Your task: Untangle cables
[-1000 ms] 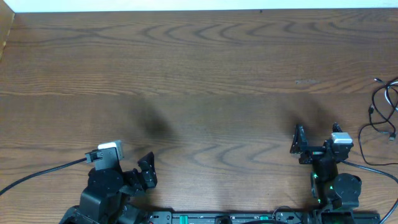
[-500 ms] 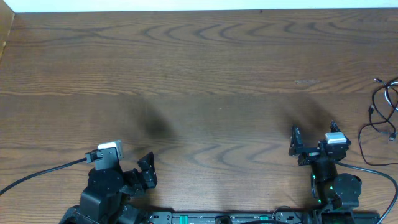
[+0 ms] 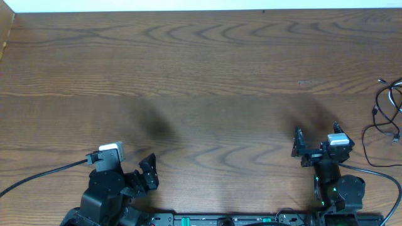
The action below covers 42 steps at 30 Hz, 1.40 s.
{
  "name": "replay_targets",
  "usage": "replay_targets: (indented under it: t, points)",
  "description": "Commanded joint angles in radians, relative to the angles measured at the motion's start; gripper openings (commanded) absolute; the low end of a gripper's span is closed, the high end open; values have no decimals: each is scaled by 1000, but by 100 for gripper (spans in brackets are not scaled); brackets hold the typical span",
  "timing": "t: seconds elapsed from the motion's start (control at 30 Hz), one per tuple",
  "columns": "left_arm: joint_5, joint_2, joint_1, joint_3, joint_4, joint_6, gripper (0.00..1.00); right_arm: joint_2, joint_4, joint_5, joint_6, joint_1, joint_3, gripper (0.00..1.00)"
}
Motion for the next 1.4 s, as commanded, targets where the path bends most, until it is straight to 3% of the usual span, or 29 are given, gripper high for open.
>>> replay_targets:
  t: [0.0, 1.1, 1.37]
  points:
    - [-12, -2, -5, -5, 1, -5, 96, -6, -3, -13, -15, -6, -1, 99]
    - [-12, -2, -2, -5, -5, -3, 96, -6, -3, -13, -15, -6, -1, 99]
    - [-8, -3, 156, -29, 48, 21, 96, -6, -3, -13, -15, -6, -1, 99]
